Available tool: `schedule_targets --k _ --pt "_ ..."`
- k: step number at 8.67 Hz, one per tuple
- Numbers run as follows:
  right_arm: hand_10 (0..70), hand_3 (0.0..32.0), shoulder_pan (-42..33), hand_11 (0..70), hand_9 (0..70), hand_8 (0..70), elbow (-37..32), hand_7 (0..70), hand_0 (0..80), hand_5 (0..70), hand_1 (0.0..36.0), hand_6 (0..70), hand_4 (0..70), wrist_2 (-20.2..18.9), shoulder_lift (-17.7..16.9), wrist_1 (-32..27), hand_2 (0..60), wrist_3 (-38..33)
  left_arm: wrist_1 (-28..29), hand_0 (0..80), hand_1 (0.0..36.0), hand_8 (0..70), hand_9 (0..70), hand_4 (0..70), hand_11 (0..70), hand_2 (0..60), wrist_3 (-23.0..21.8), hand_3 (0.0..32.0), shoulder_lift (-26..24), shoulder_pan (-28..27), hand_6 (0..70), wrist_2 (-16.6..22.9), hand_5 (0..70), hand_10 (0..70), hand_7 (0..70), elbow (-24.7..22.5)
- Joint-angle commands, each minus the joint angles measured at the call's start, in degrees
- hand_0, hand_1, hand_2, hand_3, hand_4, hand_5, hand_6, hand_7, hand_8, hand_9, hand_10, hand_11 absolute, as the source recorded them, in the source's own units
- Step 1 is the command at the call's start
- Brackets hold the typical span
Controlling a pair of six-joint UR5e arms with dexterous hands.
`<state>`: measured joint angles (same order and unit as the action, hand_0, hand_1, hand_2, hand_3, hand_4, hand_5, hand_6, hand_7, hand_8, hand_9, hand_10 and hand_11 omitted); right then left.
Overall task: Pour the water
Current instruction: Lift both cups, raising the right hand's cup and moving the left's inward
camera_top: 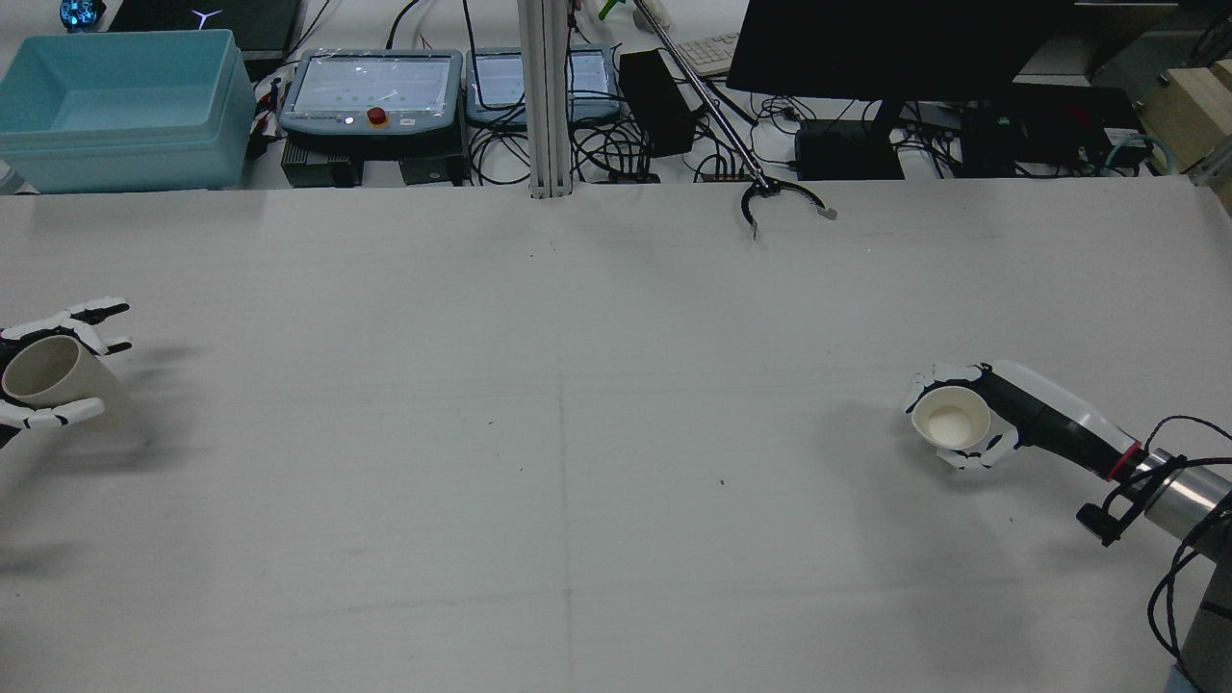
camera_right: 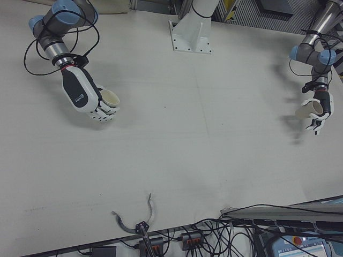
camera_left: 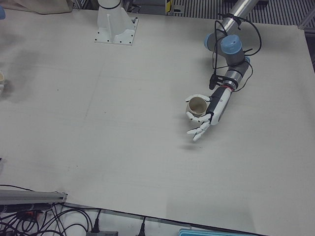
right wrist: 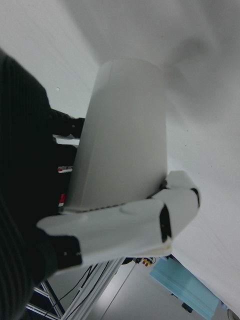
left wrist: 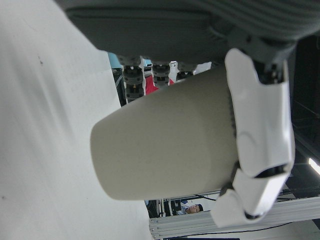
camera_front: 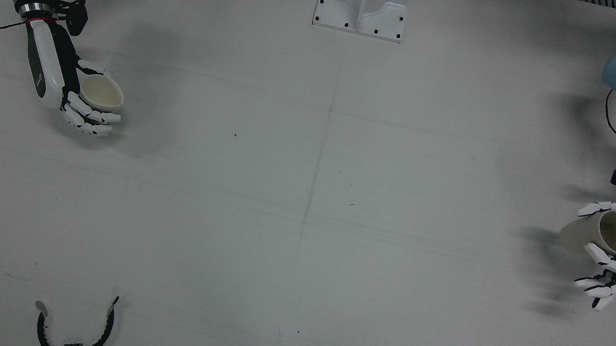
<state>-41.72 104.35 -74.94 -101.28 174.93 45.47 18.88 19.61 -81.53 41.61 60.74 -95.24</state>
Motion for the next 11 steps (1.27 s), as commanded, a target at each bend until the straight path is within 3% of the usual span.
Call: schedule_targets --k 1,2,3,4,5,6,7,8,9,10,11 --pt "70.0 0.0 -0.5 70.0 70.0 70.0 5.2 70.0 80.0 70.0 36.0 70.0 36.9 0.4 -1.1 4.7 60.0 1.0 0.2 55.9 36.0 6.7 10.8 70.0 23.9 60.0 -0.4 0.0 1.1 0.0 15.2 0.0 70.0 15.7 21.6 0.0" --pt "70.0 0.0 -3.3 70.0 70.0 70.0 11.8 70.0 80.0 70.0 36.0 70.0 34.3 0.4 -3.8 5.2 60.0 0.3 0.1 56.0 36.0 6.7 10.8 70.0 24.3 60.0 -0.4 0.0 1.1 0.0 15.1 0.3 70.0 15.9 21.6 -0.9" --pt "70.0 0.0 -8.8 70.0 70.0 70.0 18.5 70.0 80.0 70.0 36.0 70.0 31.3 -0.6 -4.4 10.9 60.0 -2.5 -0.9 56.3 36.0 6.7 10.8 70.0 24.1 60.0 -0.1 0.0 1.2 0.0 15.3 0.5 70.0 15.8 21.6 -2.5" --pt "70.0 0.0 -15.4 70.0 70.0 70.0 22.1 70.0 80.0 70.0 36.0 70.0 33.5 -3.2 -2.6 17.3 60.0 -6.4 -2.7 56.9 36.0 6.9 10.9 70.0 23.8 60.0 0.3 0.0 1.2 -0.2 16.0 0.8 70.0 15.5 22.0 -5.3" --pt "69.4 0.0 -25.1 70.0 70.0 70.0 22.3 70.0 80.0 70.0 36.0 70.0 36.2 -9.5 1.1 19.3 60.0 -7.7 -8.3 57.5 36.0 7.1 11.1 70.0 23.8 60.0 0.7 0.0 0.7 -1.2 16.5 0.9 70.0 15.5 22.2 -9.1" --pt "68.5 0.0 -32.9 70.0 70.0 69.0 22.0 70.0 80.0 69.8 36.0 70.0 33.6 -14.9 3.6 19.5 60.0 -8.9 -12.9 58.2 36.0 7.1 11.2 70.0 23.7 60.0 1.6 0.0 -1.4 -2.2 16.2 1.0 70.0 15.4 22.5 -11.5" --pt "67.3 0.0 -39.9 70.0 70.0 68.9 22.4 70.0 80.0 70.0 36.0 70.0 37.5 -18.0 5.4 20.4 60.0 -11.7 -19.3 57.9 36.0 7.1 11.3 70.0 24.2 60.0 3.0 0.0 -5.4 -3.8 16.2 2.2 70.0 15.8 22.6 -14.9" --pt "66.2 0.0 -45.6 70.0 70.0 68.9 22.6 70.0 80.0 70.0 36.0 70.0 46.9 -21.5 8.3 22.2 60.0 -14.9 -25.1 58.6 36.0 7.3 11.5 70.0 24.5 60.0 8.5 0.0 -10.3 -5.1 16.6 4.9 70.0 16.0 23.1 -18.1" --pt "65.8 0.0 -49.6 70.0 70.0 68.4 23.0 70.0 80.0 70.0 36.0 70.0 51.7 -24.7 16.2 26.3 60.0 -15.8 -29.8 59.0 36.0 7.3 11.5 70.0 24.5 60.0 14.7 0.0 -18.0 -5.7 16.5 8.5 70.0 16.0 23.1 -18.8" --pt "65.8 0.0 -51.1 70.0 70.0 68.4 23.4 70.0 80.0 70.0 36.0 70.0 51.7 -27.6 27.4 33.7 60.0 -15.8 -35.3 59.0 36.0 7.3 11.5 70.0 24.5 60.0 17.0 0.0 -26.3 -7.0 16.5 12.4 70.0 16.0 23.1 -17.2" --pt "65.8 0.0 -51.1 70.0 70.0 68.4 23.2 70.0 80.0 70.0 36.0 70.0 51.7 -28.0 36.5 37.6 60.0 -15.3 -36.4 59.0 36.0 7.3 11.5 70.0 24.5 60.0 16.8 0.0 -29.6 -7.4 16.5 12.6 70.0 16.0 23.1 -15.5"
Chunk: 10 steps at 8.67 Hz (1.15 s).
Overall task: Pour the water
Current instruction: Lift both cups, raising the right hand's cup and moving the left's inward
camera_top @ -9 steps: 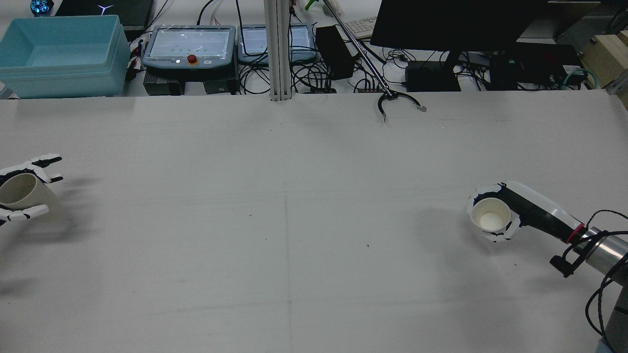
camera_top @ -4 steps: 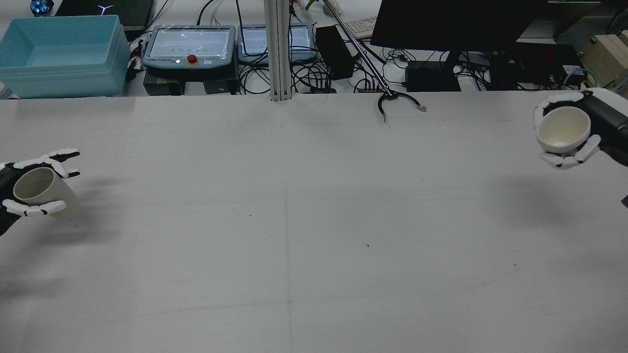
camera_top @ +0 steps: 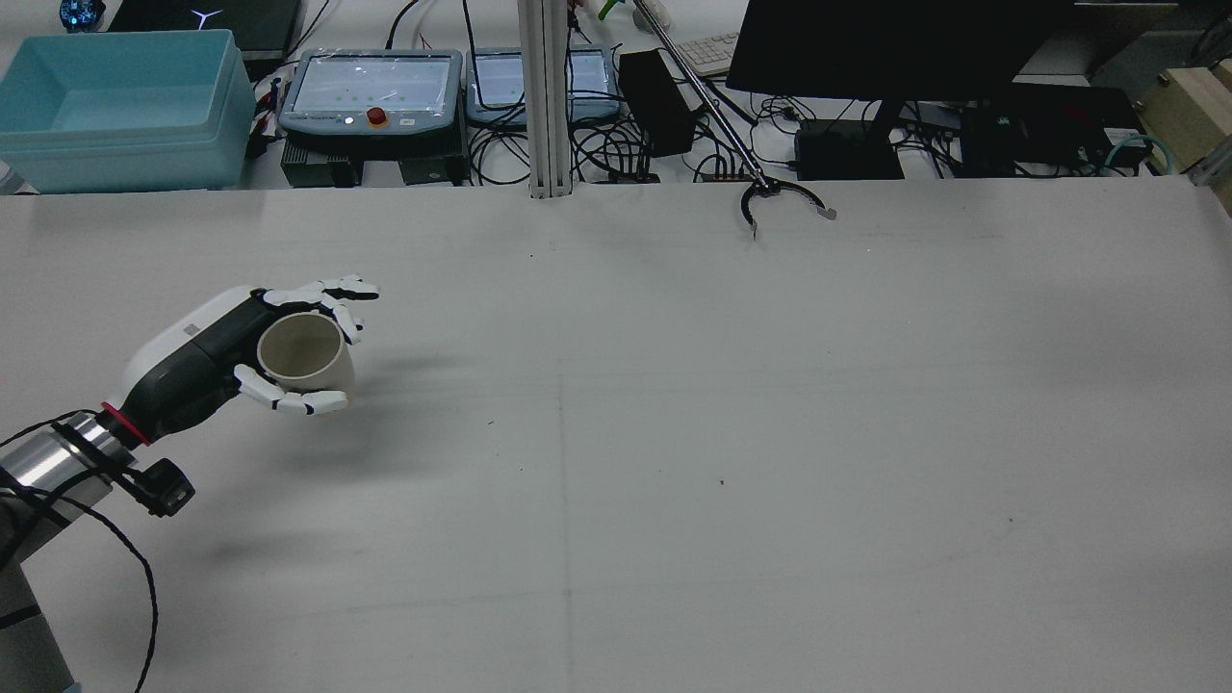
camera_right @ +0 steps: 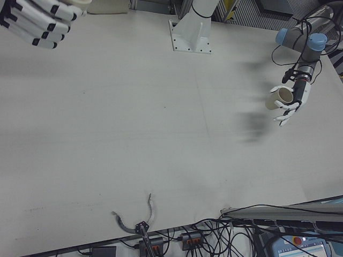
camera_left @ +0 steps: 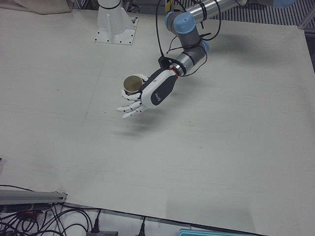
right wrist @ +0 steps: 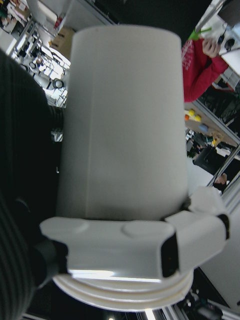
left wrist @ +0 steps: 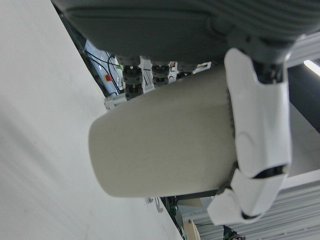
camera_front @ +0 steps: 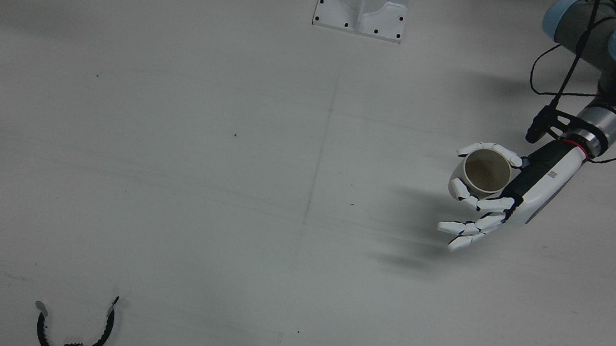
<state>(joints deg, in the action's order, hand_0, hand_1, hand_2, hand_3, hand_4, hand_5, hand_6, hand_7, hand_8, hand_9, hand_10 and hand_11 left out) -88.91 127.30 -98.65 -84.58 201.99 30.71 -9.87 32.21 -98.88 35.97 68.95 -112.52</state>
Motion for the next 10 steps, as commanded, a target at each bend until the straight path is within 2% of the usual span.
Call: schedule_targets --k 1,2,3,4,5,6,7,8,10 --pt "65.8 0.0 -3.9 70.0 70.0 68.4 0.1 70.0 80.0 70.0 36.0 70.0 51.7 -4.3 24.1 10.7 60.0 1.7 -7.8 59.0 36.0 7.3 11.5 70.0 24.5 60.0 3.8 0.0 -12.6 -2.0 16.5 4.4 70.0 16.0 23.1 1.8" --pt "65.8 0.0 -1.8 70.0 70.0 68.4 0.1 70.0 80.0 70.0 36.0 70.0 51.7 -4.3 28.8 12.2 60.0 5.6 -7.7 59.0 36.0 7.3 11.5 70.0 24.5 60.0 3.2 0.0 -12.6 -1.9 16.5 4.3 70.0 16.0 23.1 1.3" --pt "65.8 0.0 4.1 70.0 70.0 68.4 0.1 70.0 80.0 70.0 36.0 70.0 51.7 -3.6 33.6 16.6 60.0 10.5 -7.8 59.0 36.0 7.3 11.5 70.0 24.5 60.0 1.4 0.0 -12.2 -1.9 16.5 4.3 70.0 16.0 23.1 1.3" --pt "65.8 0.0 11.4 70.0 70.0 68.4 0.1 70.0 80.0 70.0 36.0 70.0 51.7 -0.4 36.4 20.6 60.0 16.2 -7.8 59.0 36.0 7.3 11.5 70.0 24.5 60.0 -0.6 0.0 -12.0 -1.9 16.5 4.0 70.0 16.0 23.1 1.2" --pt "65.8 0.0 20.2 70.0 70.0 68.4 -0.4 70.0 80.0 70.0 36.0 70.0 51.7 4.6 36.7 22.3 60.0 22.8 -7.8 59.0 36.0 7.3 11.5 70.0 24.5 60.0 -2.5 0.0 -12.0 -1.8 16.5 3.9 70.0 16.0 23.1 0.9" --pt "65.8 0.0 28.3 70.0 70.0 68.4 -4.3 70.0 80.0 70.0 36.0 70.0 51.7 9.1 37.8 22.4 60.0 27.6 -7.8 59.0 36.0 7.3 11.5 70.0 24.5 60.0 -3.1 0.0 -12.0 -1.6 16.5 3.9 70.0 16.0 23.1 0.1" --pt "65.8 0.0 34.3 70.0 70.0 68.4 -8.7 70.0 80.0 70.0 36.0 70.0 51.7 12.9 39.6 22.3 60.0 31.9 -8.1 59.0 36.0 7.3 11.5 70.0 24.5 60.0 -3.1 0.0 -12.0 -1.6 16.5 4.0 70.0 16.0 23.1 -0.7" --pt "65.8 0.0 38.3 70.0 70.0 68.4 -11.8 70.0 80.0 70.0 36.0 70.0 51.7 17.7 41.1 22.3 60.0 33.3 -8.8 59.0 36.0 7.3 11.5 70.0 24.5 60.0 -3.1 0.0 -12.2 -1.7 16.5 4.0 70.0 16.0 23.1 -1.2" --pt "65.8 0.0 44.2 70.0 70.0 68.4 -18.0 70.0 80.0 70.0 36.0 70.0 51.7 21.2 47.6 22.2 60.0 37.4 -8.8 59.0 36.0 7.3 11.5 70.0 24.5 60.0 -3.1 0.0 -12.6 -1.8 16.5 4.0 70.0 16.0 23.1 -0.9"
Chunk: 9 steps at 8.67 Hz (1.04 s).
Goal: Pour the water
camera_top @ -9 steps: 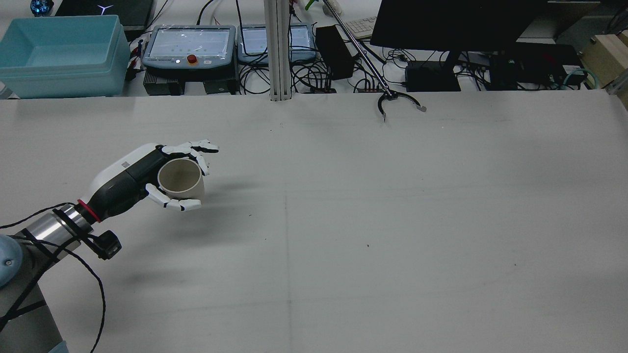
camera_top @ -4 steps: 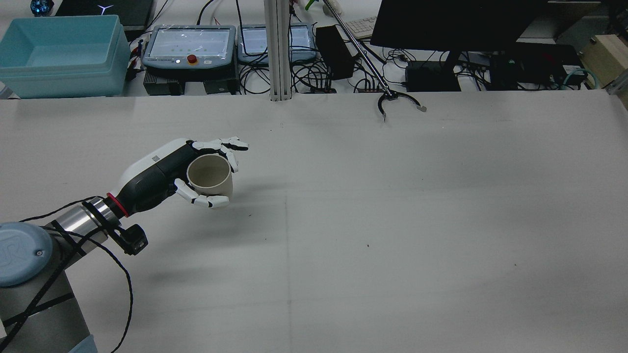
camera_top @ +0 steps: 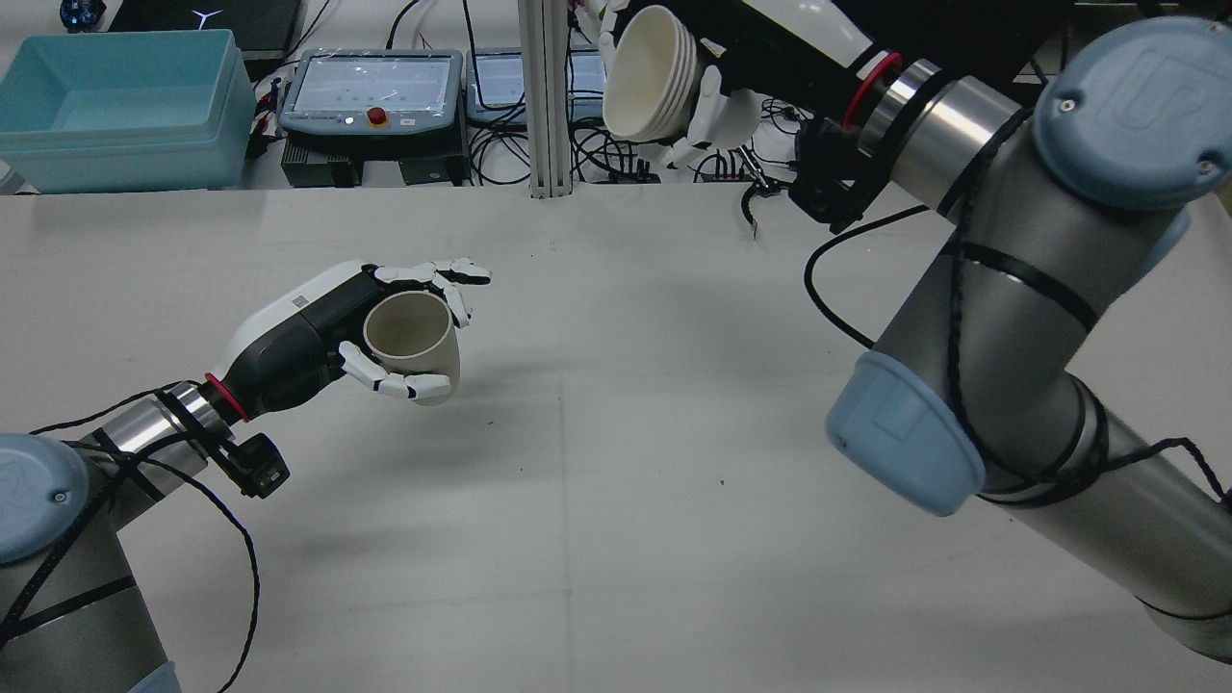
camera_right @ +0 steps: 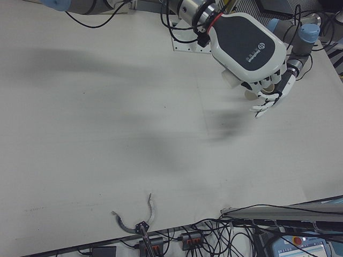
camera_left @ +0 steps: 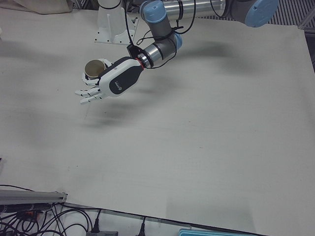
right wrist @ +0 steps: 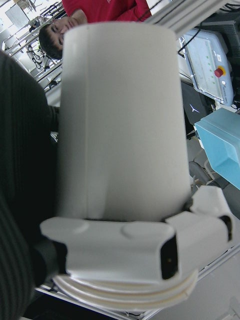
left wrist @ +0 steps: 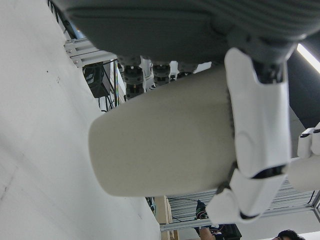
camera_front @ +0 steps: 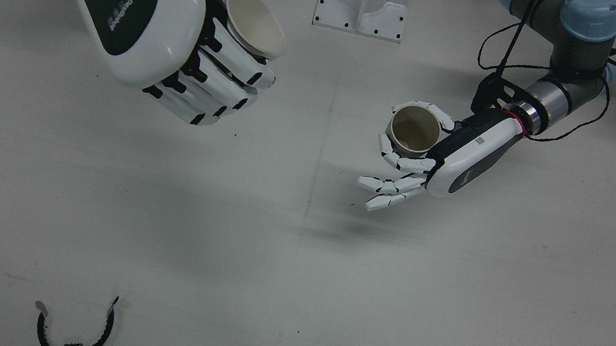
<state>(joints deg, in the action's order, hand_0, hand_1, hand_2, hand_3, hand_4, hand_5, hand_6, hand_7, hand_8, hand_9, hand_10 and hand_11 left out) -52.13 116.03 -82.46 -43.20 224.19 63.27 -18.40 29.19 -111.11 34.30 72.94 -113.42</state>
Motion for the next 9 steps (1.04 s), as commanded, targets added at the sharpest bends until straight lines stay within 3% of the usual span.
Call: schedule_targets --k 1,3,5,6,7,8,9 --pt "65.8 0.0 10.2 70.0 70.0 68.4 -7.0 70.0 80.0 70.0 36.0 70.0 51.7 7.0 6.8 0.0 60.0 5.1 -0.2 59.0 36.0 7.3 11.5 70.0 24.5 60.0 -0.1 0.0 -0.5 -0.1 16.5 0.1 70.0 16.0 23.1 0.3" --pt "65.8 0.0 15.2 70.0 70.0 68.4 -7.1 70.0 80.0 70.0 36.0 70.0 51.7 8.4 6.7 0.0 60.0 8.3 -0.2 59.0 36.0 7.3 11.5 70.0 24.5 60.0 -0.2 0.0 -0.5 0.1 16.5 0.1 70.0 16.0 23.1 0.1" --pt "65.8 0.0 15.0 70.0 70.0 68.4 -6.1 70.0 80.0 70.0 36.0 70.0 51.7 9.1 5.7 0.0 60.0 8.2 -0.2 59.0 36.0 7.3 11.5 70.0 24.5 60.0 -0.2 0.0 -0.4 0.2 16.5 0.3 70.0 16.0 23.1 0.1" --pt "65.8 0.0 9.1 70.0 70.0 68.4 -1.0 70.0 80.0 70.0 36.0 70.0 51.7 9.5 -4.2 -3.1 60.0 0.2 2.8 59.0 36.0 7.3 11.5 70.0 24.5 60.0 -1.3 0.0 1.0 0.5 16.5 0.3 70.0 16.0 23.1 1.2" --pt "65.8 0.0 2.4 70.0 70.0 68.4 2.4 70.0 80.0 70.0 36.0 70.0 51.7 11.3 -17.7 -14.7 60.0 -14.3 4.7 59.0 36.0 7.3 11.5 70.0 24.5 60.0 -4.6 0.0 4.5 0.5 16.5 -0.3 70.0 16.0 23.1 1.9" --pt "65.8 0.0 -3.7 70.0 70.0 68.4 4.7 70.0 80.0 70.0 36.0 70.0 51.7 11.5 -24.1 -20.3 60.0 -18.7 8.1 59.0 36.0 7.3 11.5 70.0 24.5 60.0 -5.0 0.0 8.0 1.1 16.5 -0.3 70.0 16.0 23.1 1.9" --pt "65.8 0.0 -7.9 70.0 70.0 68.4 6.8 70.0 80.0 70.0 36.0 70.0 51.7 11.2 -26.9 -20.5 60.0 -21.1 12.7 59.0 36.0 7.3 11.5 70.0 24.5 60.0 -5.0 0.0 13.1 2.5 16.5 -0.3 70.0 16.0 23.1 2.1"
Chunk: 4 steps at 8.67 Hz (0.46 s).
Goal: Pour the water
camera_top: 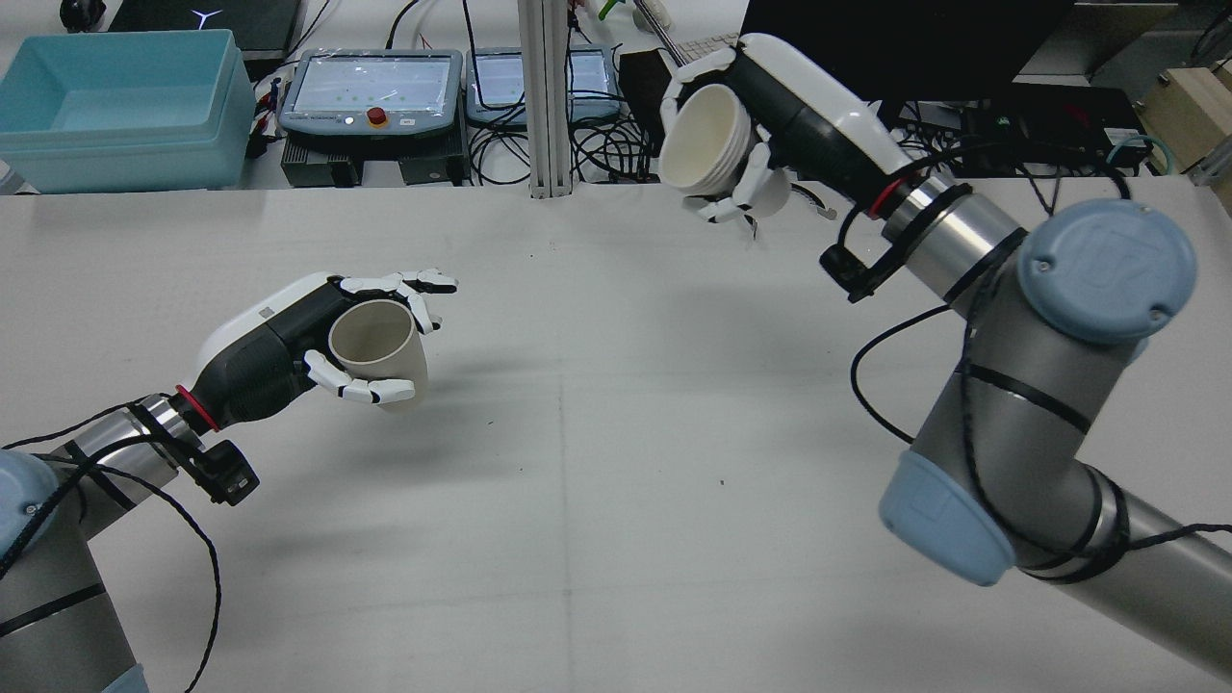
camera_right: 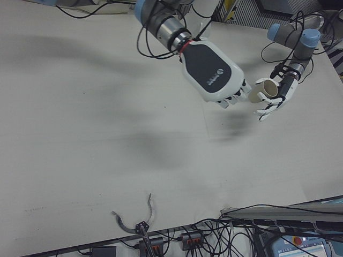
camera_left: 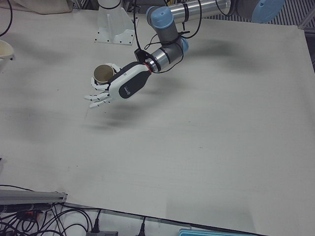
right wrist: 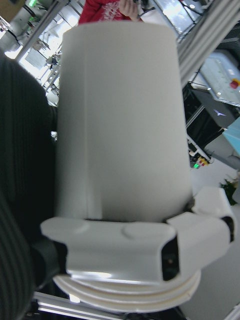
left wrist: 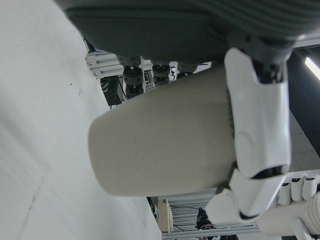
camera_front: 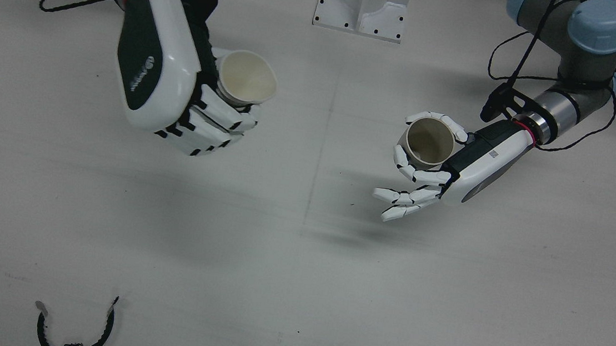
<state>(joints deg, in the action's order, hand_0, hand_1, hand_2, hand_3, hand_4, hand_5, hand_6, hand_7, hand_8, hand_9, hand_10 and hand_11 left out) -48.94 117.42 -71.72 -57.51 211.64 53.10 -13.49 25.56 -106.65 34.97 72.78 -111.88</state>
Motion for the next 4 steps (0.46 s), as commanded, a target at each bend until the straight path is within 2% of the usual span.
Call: schedule_targets --k 1,2,3,4 --pt "65.8 0.0 -12.5 70.0 70.0 68.4 4.9 70.0 80.0 70.0 36.0 70.0 51.7 0.8 -16.9 -8.4 60.0 -18.0 14.0 59.0 36.0 7.3 11.5 70.0 24.5 60.0 -1.5 0.0 14.7 2.3 16.5 -0.2 70.0 16.0 23.1 1.8" --pt "65.8 0.0 -14.6 70.0 70.0 68.4 4.0 70.0 80.0 70.0 36.0 70.0 51.7 0.9 -20.8 -8.7 60.0 -22.6 19.1 59.0 36.0 7.3 11.5 70.0 24.5 60.0 -1.5 0.0 19.0 3.5 16.5 -0.3 70.0 16.0 23.1 3.2" --pt "65.8 0.0 -16.7 70.0 70.0 68.4 3.7 70.0 80.0 70.0 36.0 70.0 51.7 0.5 -26.0 -12.3 60.0 -25.2 23.0 59.0 36.0 7.3 11.5 70.0 24.5 60.0 -1.6 0.0 21.9 6.2 16.5 -0.2 70.0 16.0 23.1 5.0" --pt "65.8 0.0 -19.6 70.0 70.0 68.4 0.6 70.0 80.0 70.0 36.0 70.0 51.7 0.4 -32.5 -20.4 60.0 -27.1 25.1 59.0 36.0 7.3 11.5 70.0 24.5 60.0 -3.0 0.0 23.9 6.8 16.5 -0.3 70.0 16.0 23.1 6.3"
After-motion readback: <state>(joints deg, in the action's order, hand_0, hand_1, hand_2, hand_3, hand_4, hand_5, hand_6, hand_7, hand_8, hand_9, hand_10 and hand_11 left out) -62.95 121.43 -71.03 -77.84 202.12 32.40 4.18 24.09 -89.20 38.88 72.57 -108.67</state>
